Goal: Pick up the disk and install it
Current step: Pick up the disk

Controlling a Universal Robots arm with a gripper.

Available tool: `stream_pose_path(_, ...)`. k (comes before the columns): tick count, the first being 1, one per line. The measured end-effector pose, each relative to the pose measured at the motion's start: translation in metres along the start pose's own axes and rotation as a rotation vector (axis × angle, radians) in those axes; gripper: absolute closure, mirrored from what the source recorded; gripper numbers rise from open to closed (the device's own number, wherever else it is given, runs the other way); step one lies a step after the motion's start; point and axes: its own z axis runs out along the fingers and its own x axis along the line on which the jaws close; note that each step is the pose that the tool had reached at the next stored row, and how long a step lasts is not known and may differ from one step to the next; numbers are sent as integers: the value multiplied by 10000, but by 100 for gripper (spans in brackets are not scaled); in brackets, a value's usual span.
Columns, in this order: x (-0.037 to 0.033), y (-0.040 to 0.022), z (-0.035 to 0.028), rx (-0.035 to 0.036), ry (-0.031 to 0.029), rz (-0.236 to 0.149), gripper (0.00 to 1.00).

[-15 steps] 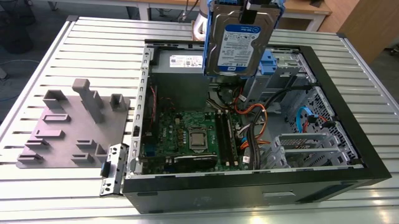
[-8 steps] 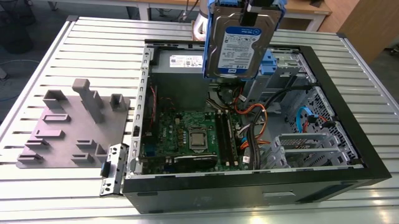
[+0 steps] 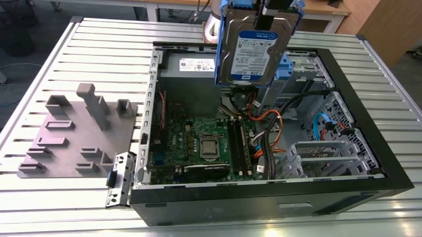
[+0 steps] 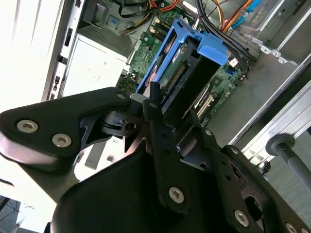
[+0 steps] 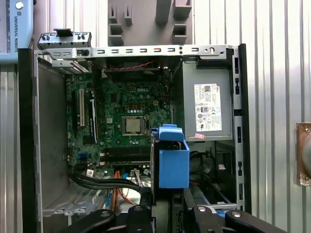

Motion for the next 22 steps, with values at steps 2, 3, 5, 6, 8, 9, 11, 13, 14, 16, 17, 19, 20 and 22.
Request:
stream_pose_path(2,15,0,0,0,0,0,65)
stream_pose_path(3,23,-1,-1,0,1,0,65)
stream_pose_path(5,38,-1,-1,0,0,0,65)
stream_pose_path(6,47,-1,-1,0,0,0,65)
stream_pose_path(8,62,-2,-2,0,1,0,65)
stream_pose_path(9,70,-2,-2,0,1,0,65)
stream_pose_path(11,85,-2,-3,0,1,0,65)
stream_pose_path(13,102,-2,-3,0,2,0,65)
stream_pose_path(14,109,-3,-4,0,2,1,65)
stream_pose_path(16,125,-3,-4,0,2,0,65)
stream_pose_path(17,137,-3,-4,0,2,0,65)
stream_pose_path(19,159,-4,-5,0,3,0,65)
stream_pose_path(20,167,-4,-6,0,3,0,65)
stream_pose_path(22,184,-5,-6,0,3,0,65)
